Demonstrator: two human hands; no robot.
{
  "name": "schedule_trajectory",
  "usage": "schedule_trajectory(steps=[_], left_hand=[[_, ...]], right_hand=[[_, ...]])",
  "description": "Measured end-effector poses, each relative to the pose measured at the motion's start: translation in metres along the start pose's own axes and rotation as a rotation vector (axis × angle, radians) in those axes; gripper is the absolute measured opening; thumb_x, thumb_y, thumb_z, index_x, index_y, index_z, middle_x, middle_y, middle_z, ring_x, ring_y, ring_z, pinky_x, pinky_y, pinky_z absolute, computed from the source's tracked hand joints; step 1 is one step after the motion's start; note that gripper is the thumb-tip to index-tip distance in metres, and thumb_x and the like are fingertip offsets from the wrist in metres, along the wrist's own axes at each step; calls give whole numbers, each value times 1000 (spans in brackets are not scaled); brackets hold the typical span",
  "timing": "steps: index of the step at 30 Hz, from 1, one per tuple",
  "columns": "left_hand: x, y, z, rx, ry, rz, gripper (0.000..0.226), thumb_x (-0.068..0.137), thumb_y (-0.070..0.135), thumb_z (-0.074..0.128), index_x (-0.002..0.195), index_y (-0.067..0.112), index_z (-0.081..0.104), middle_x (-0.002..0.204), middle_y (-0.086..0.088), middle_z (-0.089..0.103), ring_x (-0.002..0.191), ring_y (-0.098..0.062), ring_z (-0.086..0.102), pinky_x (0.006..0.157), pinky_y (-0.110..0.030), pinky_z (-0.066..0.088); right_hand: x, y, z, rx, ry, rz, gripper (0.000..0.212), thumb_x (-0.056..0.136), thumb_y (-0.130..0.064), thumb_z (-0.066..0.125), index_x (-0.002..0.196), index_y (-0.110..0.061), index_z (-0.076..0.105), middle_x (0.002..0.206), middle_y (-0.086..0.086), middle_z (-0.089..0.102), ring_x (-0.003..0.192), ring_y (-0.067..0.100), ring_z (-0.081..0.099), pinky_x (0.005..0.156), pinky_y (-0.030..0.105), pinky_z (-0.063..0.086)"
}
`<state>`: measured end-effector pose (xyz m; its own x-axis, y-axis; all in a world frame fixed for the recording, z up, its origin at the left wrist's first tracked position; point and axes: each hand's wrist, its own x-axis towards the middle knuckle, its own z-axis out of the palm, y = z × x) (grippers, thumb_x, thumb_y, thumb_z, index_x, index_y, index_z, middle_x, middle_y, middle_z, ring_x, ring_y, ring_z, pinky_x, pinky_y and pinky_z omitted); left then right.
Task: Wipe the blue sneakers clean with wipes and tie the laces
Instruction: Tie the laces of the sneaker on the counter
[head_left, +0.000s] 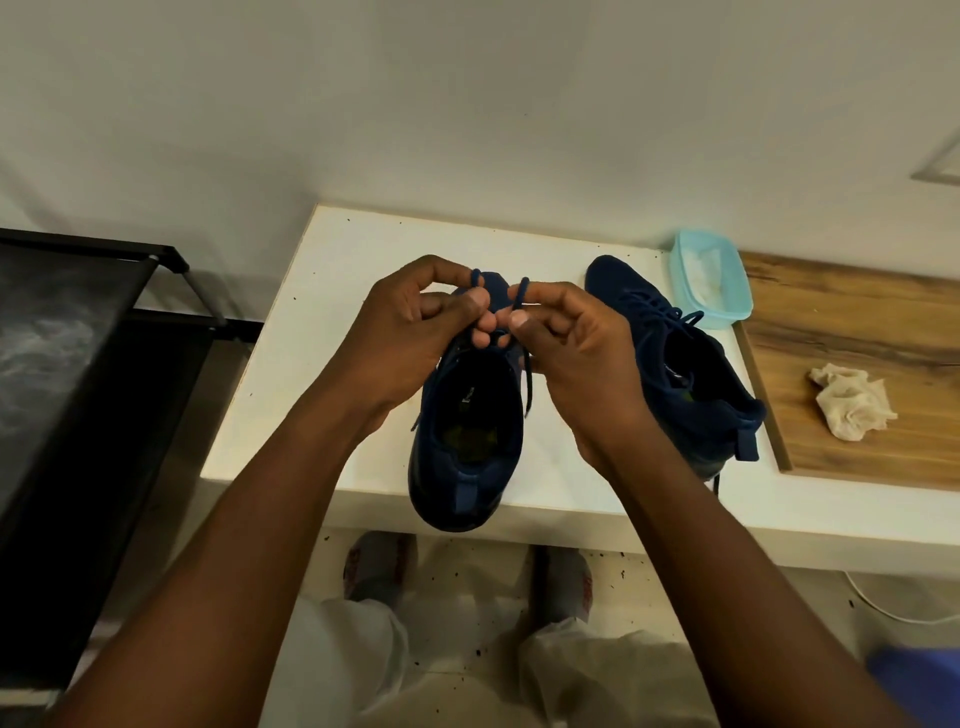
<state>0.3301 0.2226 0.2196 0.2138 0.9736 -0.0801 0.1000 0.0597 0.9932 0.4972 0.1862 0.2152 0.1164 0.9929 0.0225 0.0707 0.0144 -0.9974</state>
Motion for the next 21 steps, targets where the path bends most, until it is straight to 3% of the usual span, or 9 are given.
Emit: schedule_trajectory(steps=[2,6,9,14,17,21], left_hand=[[0,0,1,13,43,-24,23,96,30,68,115,21,61,83,0,78,73,-10,74,65,-16,54],[0,-3,1,19,52,-8,16,97,27,67,98,13,74,78,-3,76,68,-6,68,64,-16,51],[0,-3,-1,41,-32,-10,17,100,23,63,103,18,78,85,-4,76,79,-5,69,73,-20,53],[-2,1,-8,-24,-231,-71,31,93,2,67,117,20,75,106,-3,77,100,-15,71,82,-26,54],[-4,3,-6,58,-145,-18,19,92,16,72,110,21,76,103,-6,77,94,-12,73,78,-22,56],[-3,2,-4,-44,-93,-96,16,96,23,68,105,14,77,96,-7,77,87,-12,72,78,-27,54]], right_hand=[[0,1,1,-10,32,-33,24,94,-6,66,116,-9,55,91,6,77,86,21,74,82,30,59],[1,6,3,-94,7,-131,16,92,-5,69,106,-11,68,92,4,77,91,20,74,90,44,58],[2,10,1,-174,21,-195,18,91,-5,69,102,-18,75,96,0,76,94,17,72,90,44,58],[4,12,-1,-134,86,-127,23,88,-8,75,110,-10,70,96,1,75,90,15,73,79,32,60],[4,10,0,-64,91,-77,32,85,-9,77,115,-15,65,94,2,75,86,15,73,69,22,55],[3,9,1,-77,70,-165,17,84,-2,77,99,-9,77,91,1,76,87,15,73,77,25,58]])
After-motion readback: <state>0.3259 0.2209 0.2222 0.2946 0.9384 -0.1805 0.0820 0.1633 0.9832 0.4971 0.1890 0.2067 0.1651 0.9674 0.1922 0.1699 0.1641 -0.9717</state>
